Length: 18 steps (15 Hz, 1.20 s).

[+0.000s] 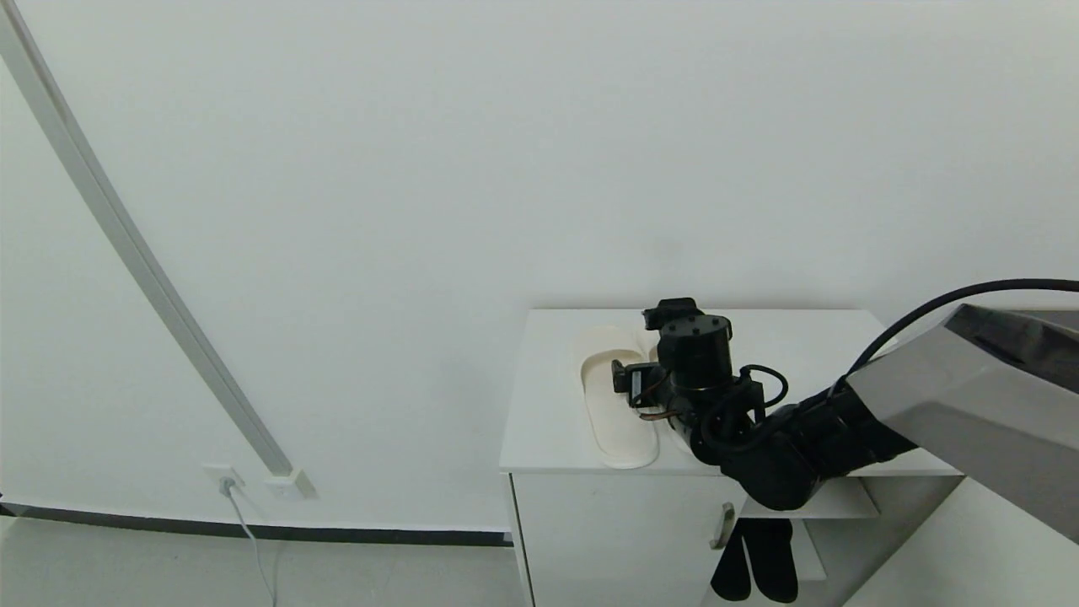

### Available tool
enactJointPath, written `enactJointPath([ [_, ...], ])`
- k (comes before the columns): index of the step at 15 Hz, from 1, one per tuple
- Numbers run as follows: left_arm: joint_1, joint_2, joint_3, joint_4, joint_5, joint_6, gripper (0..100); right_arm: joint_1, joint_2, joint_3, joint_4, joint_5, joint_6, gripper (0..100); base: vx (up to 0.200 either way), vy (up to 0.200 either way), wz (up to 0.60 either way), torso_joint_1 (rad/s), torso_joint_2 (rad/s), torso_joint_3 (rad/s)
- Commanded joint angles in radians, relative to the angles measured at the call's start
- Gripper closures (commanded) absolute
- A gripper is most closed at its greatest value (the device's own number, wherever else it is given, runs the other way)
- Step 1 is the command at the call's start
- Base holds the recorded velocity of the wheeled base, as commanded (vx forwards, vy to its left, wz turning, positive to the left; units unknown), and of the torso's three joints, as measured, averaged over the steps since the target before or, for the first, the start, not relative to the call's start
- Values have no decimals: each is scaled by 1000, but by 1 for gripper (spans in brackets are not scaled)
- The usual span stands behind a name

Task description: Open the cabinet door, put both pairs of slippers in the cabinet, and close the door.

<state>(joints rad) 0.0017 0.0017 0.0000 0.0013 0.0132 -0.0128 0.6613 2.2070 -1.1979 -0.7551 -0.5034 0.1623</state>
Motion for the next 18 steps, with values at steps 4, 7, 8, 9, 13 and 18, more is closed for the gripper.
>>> enactJointPath([
  [4, 0, 0, 0, 0, 1, -1, 100, -6, 83, -86, -1, 25, 0, 0, 0, 0, 0, 0, 0, 0],
  [7, 0, 0, 0, 0, 1, -1, 100, -14, 114, -131, -1, 25, 0, 0, 0, 0, 0, 0, 0, 0],
  [8, 0, 0, 0, 0, 1, -1, 100, -14, 114, -135, -1, 25, 0, 0, 0, 0, 0, 0, 0, 0],
  [9, 0, 0, 0, 0, 1, -1, 100, -14, 114, -137, -1, 25, -1, 0, 0, 0, 0, 0, 0, 0],
  [13, 0, 0, 0, 0, 1, -1, 100, -12, 114, -141, -1, 23, -1, 100, 0, 0, 0, 0, 0, 0],
  [18, 0, 0, 0, 0, 1, -1, 100, -11, 109, -141, -1, 23, -3, 100, 0, 0, 0, 0, 0, 0],
])
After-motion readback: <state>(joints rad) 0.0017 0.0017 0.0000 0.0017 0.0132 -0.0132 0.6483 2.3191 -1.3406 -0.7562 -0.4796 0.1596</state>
